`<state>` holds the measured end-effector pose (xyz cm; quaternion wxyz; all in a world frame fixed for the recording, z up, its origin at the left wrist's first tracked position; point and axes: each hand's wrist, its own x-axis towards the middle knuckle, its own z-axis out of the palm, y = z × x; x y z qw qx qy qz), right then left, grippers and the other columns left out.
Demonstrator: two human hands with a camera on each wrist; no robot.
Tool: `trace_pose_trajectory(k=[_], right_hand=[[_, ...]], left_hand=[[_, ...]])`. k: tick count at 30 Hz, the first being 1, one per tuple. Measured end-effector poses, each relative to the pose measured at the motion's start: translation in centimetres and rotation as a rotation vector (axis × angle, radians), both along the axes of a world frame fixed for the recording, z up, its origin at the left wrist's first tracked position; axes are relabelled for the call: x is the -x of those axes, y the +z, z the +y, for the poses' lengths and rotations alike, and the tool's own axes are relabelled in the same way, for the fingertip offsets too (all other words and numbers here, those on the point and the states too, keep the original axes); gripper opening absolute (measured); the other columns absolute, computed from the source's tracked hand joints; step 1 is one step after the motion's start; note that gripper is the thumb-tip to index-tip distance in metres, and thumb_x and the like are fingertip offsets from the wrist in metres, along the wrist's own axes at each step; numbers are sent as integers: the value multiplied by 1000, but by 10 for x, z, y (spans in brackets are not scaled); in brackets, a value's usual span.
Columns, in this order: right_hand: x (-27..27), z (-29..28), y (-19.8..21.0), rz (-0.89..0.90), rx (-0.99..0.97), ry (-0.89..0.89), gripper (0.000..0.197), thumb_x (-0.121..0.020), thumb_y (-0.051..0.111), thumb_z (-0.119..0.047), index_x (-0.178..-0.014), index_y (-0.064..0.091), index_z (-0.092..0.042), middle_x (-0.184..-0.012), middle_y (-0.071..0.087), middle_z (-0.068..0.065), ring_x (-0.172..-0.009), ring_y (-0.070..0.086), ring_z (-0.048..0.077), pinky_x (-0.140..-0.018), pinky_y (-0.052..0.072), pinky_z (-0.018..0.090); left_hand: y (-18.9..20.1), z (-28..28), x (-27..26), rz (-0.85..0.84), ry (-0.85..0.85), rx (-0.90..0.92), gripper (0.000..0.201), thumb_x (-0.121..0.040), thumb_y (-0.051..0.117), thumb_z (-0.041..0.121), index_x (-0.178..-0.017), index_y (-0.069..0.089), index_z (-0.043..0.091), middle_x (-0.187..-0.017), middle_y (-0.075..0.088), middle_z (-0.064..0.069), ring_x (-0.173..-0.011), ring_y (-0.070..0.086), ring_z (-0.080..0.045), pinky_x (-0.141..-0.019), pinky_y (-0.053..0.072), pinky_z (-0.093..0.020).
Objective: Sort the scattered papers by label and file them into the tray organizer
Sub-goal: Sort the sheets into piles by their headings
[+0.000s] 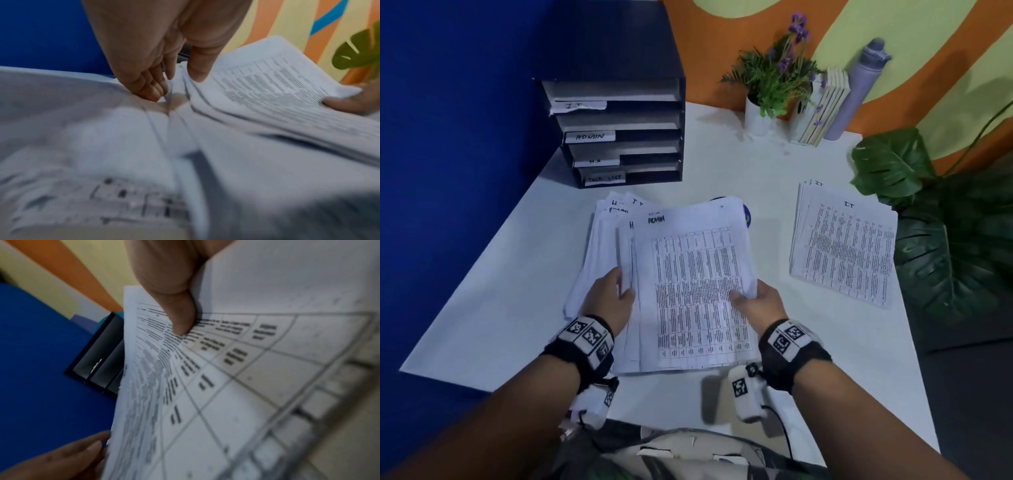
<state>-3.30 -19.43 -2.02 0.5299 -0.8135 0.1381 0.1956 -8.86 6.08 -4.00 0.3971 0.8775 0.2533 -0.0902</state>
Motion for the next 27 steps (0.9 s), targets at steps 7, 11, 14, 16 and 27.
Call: trace_pose_trajectory(k=[7, 11, 14, 16, 27], right_hand=[[12, -7, -6, 13, -78, -79, 13, -91, 64, -19, -100, 55, -22, -101, 68, 9, -98, 65, 28, -88, 50, 35], [14, -17, -13, -19, 3, -66, 17, -91, 64, -25, -97, 64, -9, -86, 66, -1, -82, 63, 19, -74, 47, 26], [11, -29, -15, -3, 80, -125, 13, -90, 64, -22, -92, 66, -9, -77, 64, 4, -68, 58, 19, -62, 47, 24], [10, -35, -18, 6, 82, -159, 11, -90, 63, -19, -85, 66, -9, -74, 59, 7, -67, 54, 21, -62, 44, 25], [9, -39, -23, 7, 63, -213, 5, -88, 64, -7, -92, 67, -7, -80, 63, 9, -71, 57, 21, -70, 48, 29]], left_hand=[[7, 7, -2, 70, 11, 180, 48, -95, 56, 26, -140, 42, 14, -135, 53, -3, -122, 51, -23, -101, 38, -30], [3, 13, 1, 49, 70, 130, 45, -89, 64, 22, -131, 51, 13, -127, 61, -6, -102, 56, -21, -92, 44, -28], [2, 17, 2, 86, 106, 104, 61, -87, 68, 27, -139, 43, 8, -140, 51, -9, -124, 50, -27, -102, 39, -33], [-1, 20, 3, 73, 141, 118, 67, -85, 71, 30, -141, 41, 8, -142, 49, -9, -129, 47, -30, -108, 37, -38], [-2, 20, 6, -10, 262, 183, 43, -80, 76, 28, -116, 58, 13, -115, 65, -5, -106, 60, -28, -96, 49, -41]])
